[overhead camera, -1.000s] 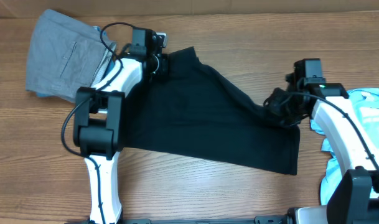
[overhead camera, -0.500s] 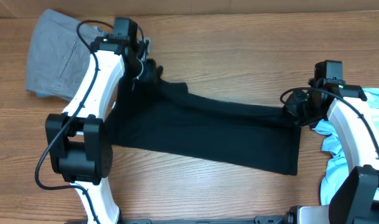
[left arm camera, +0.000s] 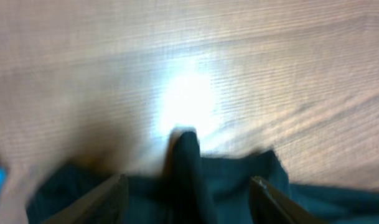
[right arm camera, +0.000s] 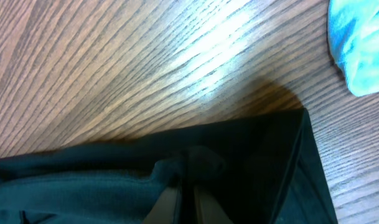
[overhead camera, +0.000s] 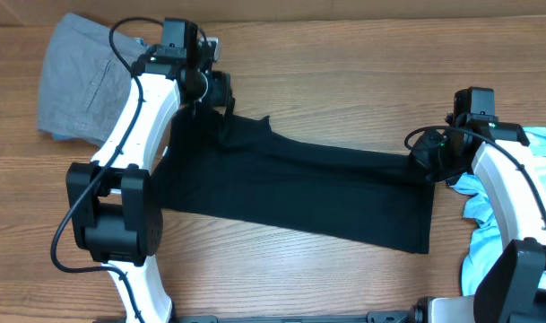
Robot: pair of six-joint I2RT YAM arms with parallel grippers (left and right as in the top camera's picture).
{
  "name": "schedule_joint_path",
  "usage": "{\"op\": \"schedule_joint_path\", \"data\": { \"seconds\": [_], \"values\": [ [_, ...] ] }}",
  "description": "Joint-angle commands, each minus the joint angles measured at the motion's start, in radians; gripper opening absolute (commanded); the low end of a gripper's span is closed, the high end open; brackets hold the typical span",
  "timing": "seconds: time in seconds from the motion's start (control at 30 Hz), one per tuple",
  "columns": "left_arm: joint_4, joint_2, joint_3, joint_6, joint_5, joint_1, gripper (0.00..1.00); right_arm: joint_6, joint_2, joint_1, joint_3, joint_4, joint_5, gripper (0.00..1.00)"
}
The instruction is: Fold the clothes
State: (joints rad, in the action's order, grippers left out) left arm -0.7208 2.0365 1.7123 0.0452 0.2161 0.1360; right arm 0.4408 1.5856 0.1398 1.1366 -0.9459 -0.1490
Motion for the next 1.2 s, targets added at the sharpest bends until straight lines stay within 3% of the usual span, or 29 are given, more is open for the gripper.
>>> {"op": "schedule_joint_path", "data": {
  "seconds": [0.0, 0.23, 0.3, 0.4, 0.43, 0.6, 0.83, 1.17],
  "values": [
    [0.039, 0.034, 0.011, -0.105, 0.012, 0.035, 0.70, 0.000, -0.011, 0.007, 0.003, 0.000, 0.018, 0.05],
    [-0.026, 0.129, 0.011, -0.185, -0.051, 0.091, 0.68, 0.001, -0.011, 0.007, 0.003, -0.007, 0.018, 0.05],
    [-0.022, 0.142, 0.011, -0.184, -0.102, 0.097, 0.60, 0.001, -0.011, 0.007, 0.003, -0.007, 0.018, 0.05],
    [-0.021, 0.142, 0.011, -0.183, -0.159, 0.098, 0.55, 0.001, -0.011, 0.007, 0.003, -0.008, 0.017, 0.05],
    [-0.020, 0.142, 0.011, -0.180, -0.174, 0.098, 0.50, 0.001, -0.011, 0.007, 0.003, -0.008, 0.018, 0.05],
    [-0.025, 0.140, 0.037, -0.116, -0.211, 0.093, 0.04, 0.001, -0.011, 0.008, 0.003, -0.004, 0.018, 0.05],
    [-0.034, 0.051, 0.134, 0.003, -0.124, 0.067, 0.04, 0.001, -0.011, 0.008, 0.003, 0.075, 0.076, 0.05],
    [-0.142, -0.049, 0.138, 0.003, -0.137, 0.002, 0.04, 0.000, -0.011, 0.008, 0.003, 0.176, 0.246, 0.05]
  ]
}}
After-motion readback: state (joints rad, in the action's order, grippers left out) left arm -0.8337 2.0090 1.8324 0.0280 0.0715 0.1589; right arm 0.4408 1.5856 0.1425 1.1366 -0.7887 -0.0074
